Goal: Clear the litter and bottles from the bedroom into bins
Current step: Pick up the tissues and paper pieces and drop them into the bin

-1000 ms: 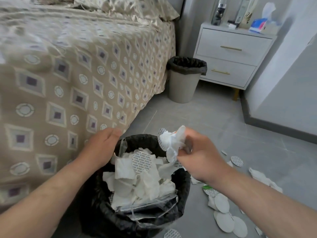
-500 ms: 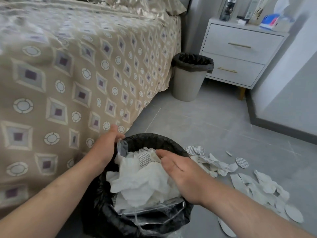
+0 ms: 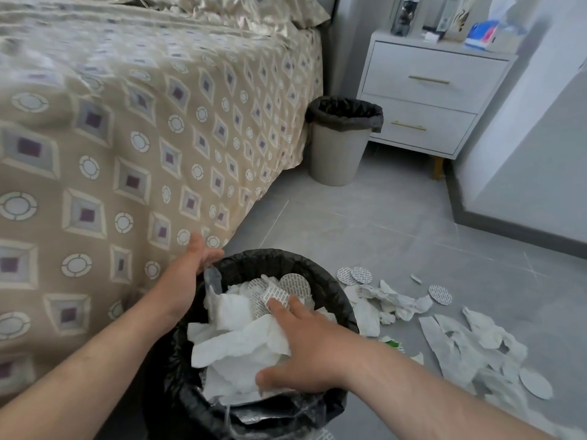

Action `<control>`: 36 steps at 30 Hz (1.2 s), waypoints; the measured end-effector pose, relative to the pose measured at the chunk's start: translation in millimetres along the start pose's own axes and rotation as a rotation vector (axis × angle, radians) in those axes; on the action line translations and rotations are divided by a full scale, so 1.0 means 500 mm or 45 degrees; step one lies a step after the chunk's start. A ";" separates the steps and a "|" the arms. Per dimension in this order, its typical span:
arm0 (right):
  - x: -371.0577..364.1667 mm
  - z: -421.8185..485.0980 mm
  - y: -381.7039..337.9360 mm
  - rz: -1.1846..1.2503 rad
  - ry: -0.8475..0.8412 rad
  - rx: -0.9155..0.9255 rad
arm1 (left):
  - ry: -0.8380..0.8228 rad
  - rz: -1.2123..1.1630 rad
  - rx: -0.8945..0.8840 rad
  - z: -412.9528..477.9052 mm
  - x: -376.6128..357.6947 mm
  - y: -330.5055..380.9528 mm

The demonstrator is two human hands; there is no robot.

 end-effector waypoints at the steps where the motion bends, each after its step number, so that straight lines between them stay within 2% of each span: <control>1: 0.011 -0.012 0.002 0.027 0.045 0.015 | -0.033 0.027 -0.056 -0.002 -0.001 0.007; 5: 0.074 -0.106 0.045 0.084 0.291 0.106 | -0.234 -0.148 -0.219 -0.001 -0.007 0.047; 8: 0.106 -0.180 0.131 0.162 0.375 0.087 | -0.417 -0.340 -0.285 0.012 -0.020 0.086; 12: 0.091 -0.241 0.289 0.199 0.312 -0.145 | -0.639 -0.311 -0.317 0.037 -0.128 0.162; 14: 0.061 -0.266 0.373 0.194 0.249 -0.295 | -0.823 -0.296 -0.349 0.018 -0.229 0.210; 16: 0.026 -0.289 0.456 0.215 0.197 -0.442 | -0.982 -0.288 -0.262 -0.019 -0.347 0.244; 20: -0.062 -0.318 0.594 0.341 0.203 -0.656 | -1.130 0.049 -0.035 -0.066 -0.576 0.190; 23: -0.134 -0.340 0.666 0.383 0.160 -0.783 | -1.149 0.205 -0.031 -0.088 -0.681 0.081; 25: -0.175 -0.353 0.705 0.361 0.114 -0.841 | -1.057 0.470 -0.047 -0.083 -0.737 0.010; 28: -0.222 -0.373 0.754 0.318 0.126 -0.856 | -0.969 0.954 -0.055 -0.084 -0.783 -0.083; 31: -0.258 -0.392 0.793 0.224 0.109 -0.850 | -1.083 1.346 -0.142 -0.116 -0.807 -0.139; 36: -0.276 -0.397 0.845 0.289 0.183 -0.917 | -1.169 1.600 -0.132 -0.143 -0.832 -0.190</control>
Point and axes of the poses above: each hand's wrist, its own z-axis towards the middle knuckle, its own x-axis out of the back of the hand, y = z × x, the point moved 3 cm from there along z, towards the middle knuckle, and after that the axes turned 5 degrees about -x, right-handed, at the moved point
